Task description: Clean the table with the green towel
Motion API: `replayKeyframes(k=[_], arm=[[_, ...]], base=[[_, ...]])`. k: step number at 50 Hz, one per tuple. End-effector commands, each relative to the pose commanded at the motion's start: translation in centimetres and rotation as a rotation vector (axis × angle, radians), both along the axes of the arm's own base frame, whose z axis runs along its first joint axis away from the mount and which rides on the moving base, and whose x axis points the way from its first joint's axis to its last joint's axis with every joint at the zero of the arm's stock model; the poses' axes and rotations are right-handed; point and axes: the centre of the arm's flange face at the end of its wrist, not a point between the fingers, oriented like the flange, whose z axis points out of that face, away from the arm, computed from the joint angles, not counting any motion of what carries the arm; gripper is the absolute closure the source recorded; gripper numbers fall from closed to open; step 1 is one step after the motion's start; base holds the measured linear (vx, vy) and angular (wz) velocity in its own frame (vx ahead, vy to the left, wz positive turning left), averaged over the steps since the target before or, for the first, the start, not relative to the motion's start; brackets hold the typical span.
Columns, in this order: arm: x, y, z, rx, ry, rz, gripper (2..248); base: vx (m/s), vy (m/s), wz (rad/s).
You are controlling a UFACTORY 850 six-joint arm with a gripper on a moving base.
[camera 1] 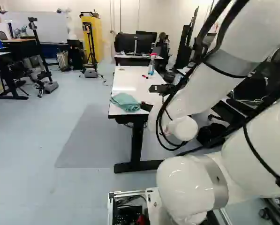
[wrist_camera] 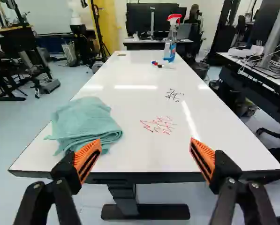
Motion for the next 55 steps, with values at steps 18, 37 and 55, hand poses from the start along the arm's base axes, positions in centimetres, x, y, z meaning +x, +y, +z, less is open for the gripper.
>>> replayKeyframes(k=[18, 37, 55], arm=[[0.2, 0.1, 0.0, 0.0, 0.001, 0.002, 3], [1.1, 0.7, 0.8, 0.0, -0.017, 0.024, 3], [3.4, 2.5, 2.6, 0.002, -0.046, 0.081, 3]], base=[[0.0, 0.0, 0.0], [0.0, 0.0, 0.0], [0.0, 0.0, 0.0]])
